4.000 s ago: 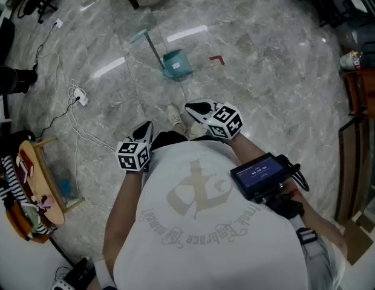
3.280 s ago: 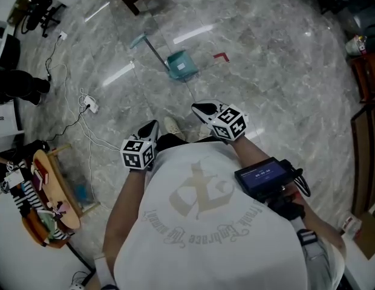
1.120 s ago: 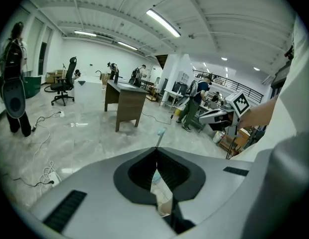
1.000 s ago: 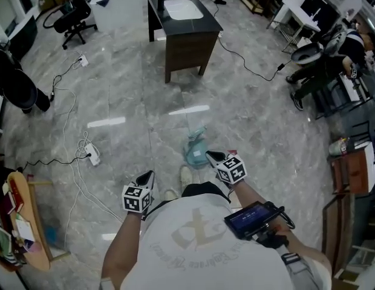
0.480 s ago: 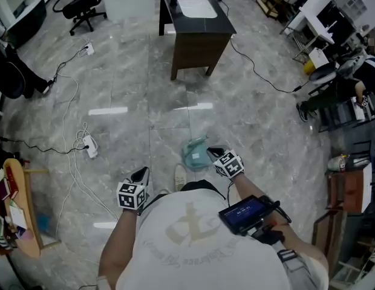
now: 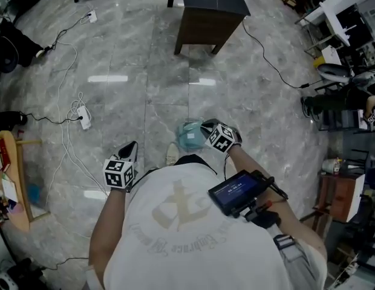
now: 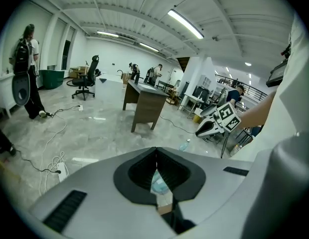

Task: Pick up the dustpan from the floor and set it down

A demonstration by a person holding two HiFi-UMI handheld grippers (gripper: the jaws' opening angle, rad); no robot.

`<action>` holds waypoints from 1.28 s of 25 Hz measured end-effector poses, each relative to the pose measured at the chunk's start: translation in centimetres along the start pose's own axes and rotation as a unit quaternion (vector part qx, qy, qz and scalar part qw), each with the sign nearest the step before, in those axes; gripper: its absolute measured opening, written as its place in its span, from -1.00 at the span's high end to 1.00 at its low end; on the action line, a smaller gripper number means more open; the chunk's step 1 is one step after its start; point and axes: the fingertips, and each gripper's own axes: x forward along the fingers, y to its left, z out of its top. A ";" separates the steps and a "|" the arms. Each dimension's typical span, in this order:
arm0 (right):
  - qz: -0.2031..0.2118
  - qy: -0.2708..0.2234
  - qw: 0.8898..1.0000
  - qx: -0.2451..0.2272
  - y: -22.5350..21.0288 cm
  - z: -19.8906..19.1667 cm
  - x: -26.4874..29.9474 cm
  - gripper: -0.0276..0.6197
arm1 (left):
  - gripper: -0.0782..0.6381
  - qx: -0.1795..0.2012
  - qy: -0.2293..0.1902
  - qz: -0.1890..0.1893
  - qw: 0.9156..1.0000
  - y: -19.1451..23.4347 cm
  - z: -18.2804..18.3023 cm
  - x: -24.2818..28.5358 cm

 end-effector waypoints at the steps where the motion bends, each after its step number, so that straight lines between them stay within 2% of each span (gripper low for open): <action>1: 0.012 0.006 1.000 -0.013 -0.2 -0.1 0.5 0.85 | 0.75 -0.003 -0.001 0.006 1.000 0.2 0.2 0.1; 2: 0.023 0.013 0.999 -0.025 -0.4 -0.2 1.1 0.80 | 0.75 -0.007 -0.003 0.011 1.000 0.4 0.3 0.1; 4: 0.043 0.031 0.997 -0.048 -0.7 -0.7 2.1 0.43 | 0.75 -0.013 -0.006 0.022 1.000 0.6 0.5 0.1; 9: 0.080 0.067 0.988 -0.114 -1.1 -1.4 4.6 0.29 | 0.75 -0.029 -0.009 0.050 0.998 1.3 0.9 -0.2; 18: 0.139 0.119 0.968 -0.173 -0.5 -3.6 8.1 0.25 | 0.75 -0.044 0.000 0.086 0.995 1.5 0.6 -0.6; 23: 0.148 0.135 0.958 -0.205 -0.1 -4.5 9.9 0.29 | 0.75 -0.051 0.011 0.098 0.994 1.4 0.0 -1.3; 26: 0.146 0.141 0.957 -0.208 -0.4 -4.4 10.7 0.40 | 0.75 -0.058 0.015 0.104 0.993 2.0 0.0 -1.5; 32: 0.138 0.135 0.957 -0.219 -0.8 -3.9 11.0 0.49 | 0.75 -0.060 0.017 0.106 0.992 2.7 0.5 -1.0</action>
